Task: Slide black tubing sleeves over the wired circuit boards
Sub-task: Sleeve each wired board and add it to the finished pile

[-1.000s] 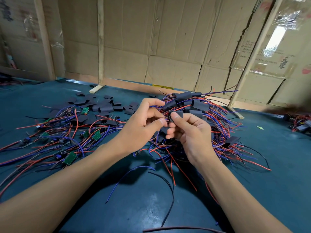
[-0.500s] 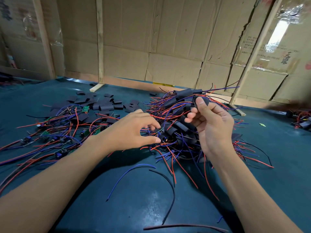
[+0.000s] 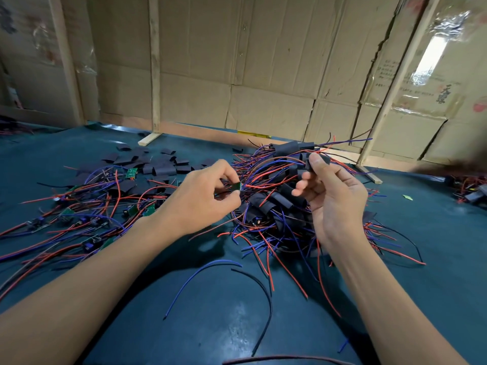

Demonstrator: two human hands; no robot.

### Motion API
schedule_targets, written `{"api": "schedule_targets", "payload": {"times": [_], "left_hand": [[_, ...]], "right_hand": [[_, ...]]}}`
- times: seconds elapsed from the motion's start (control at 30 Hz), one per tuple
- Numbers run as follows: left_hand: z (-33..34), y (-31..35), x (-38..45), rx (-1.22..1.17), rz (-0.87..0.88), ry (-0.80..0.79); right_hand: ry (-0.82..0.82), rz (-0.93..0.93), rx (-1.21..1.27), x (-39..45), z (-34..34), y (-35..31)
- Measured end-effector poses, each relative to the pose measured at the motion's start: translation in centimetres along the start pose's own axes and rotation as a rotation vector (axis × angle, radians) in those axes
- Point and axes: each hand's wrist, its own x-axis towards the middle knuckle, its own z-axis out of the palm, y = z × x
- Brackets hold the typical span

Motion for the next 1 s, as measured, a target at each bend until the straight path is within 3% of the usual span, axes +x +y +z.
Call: {"api": "schedule_targets", "payload": {"times": [0.33, 0.93, 1.0], "left_hand": [[-0.7, 1.0, -0.1, 0.286, 0.105, 0.135], [-0.5, 1.9, -0.1, 0.125, 0.128, 0.141], [-0.4, 1.8, 0.0, 0.114, 0.155, 0.145]], "right_hand": [[-0.077, 0.076, 0.037, 0.0, 0.1, 0.4], [-0.207, 0.293, 0.194, -0.2, 0.7, 0.1], [-0.236, 0.27, 0.127, -0.4, 0.8, 0.3]]}}
